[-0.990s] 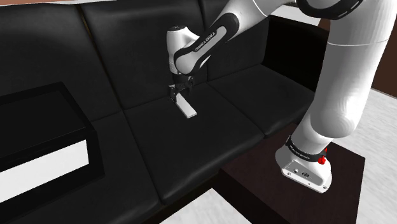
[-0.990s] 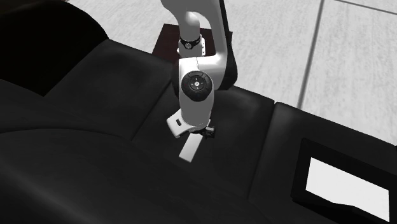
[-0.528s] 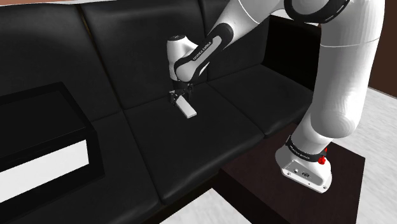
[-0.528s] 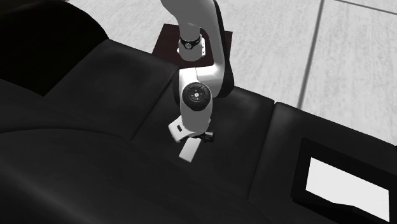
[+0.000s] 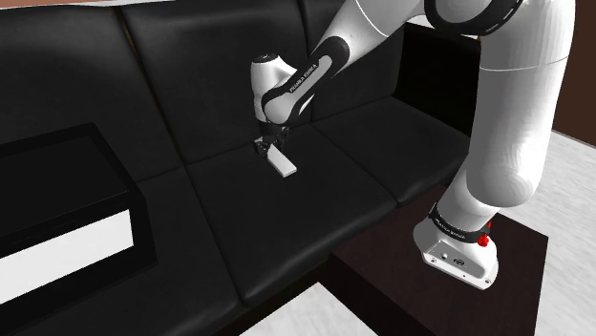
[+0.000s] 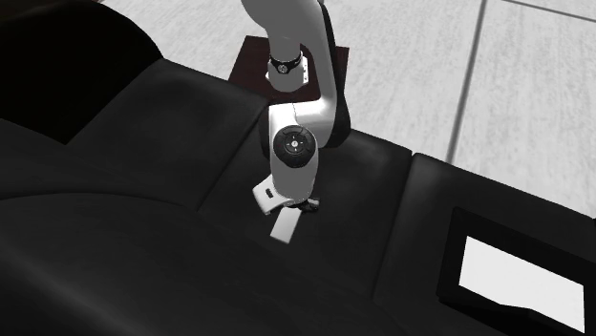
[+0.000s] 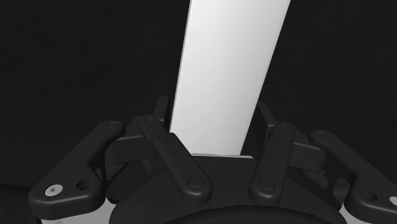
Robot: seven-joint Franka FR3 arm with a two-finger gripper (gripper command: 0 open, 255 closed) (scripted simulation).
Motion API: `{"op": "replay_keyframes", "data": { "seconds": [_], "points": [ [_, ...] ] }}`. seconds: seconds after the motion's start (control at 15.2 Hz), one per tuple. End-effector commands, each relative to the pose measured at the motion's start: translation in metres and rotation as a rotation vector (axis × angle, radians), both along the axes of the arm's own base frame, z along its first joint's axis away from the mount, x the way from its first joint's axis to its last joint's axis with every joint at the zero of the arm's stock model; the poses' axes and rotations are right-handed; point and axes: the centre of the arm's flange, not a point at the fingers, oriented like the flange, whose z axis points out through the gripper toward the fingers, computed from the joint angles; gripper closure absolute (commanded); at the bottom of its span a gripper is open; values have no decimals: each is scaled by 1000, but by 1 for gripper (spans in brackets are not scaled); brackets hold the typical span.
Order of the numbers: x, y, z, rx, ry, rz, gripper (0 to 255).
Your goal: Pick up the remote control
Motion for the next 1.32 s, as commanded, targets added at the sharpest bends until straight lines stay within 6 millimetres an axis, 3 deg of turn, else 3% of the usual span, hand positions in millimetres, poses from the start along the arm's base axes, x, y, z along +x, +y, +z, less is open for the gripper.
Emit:
{"op": "replay_keyframes", "data": {
  "seconds": [0.0, 0.13, 1.12, 1.25],
  "points": [
    [0, 0, 0, 0, 0, 0, 255],
    [-1, 0, 0, 0, 0, 0, 255],
    [-1, 0, 79, 0, 0, 0, 255],
    [-1, 0, 80, 0, 0, 0, 255]
  ]
}}
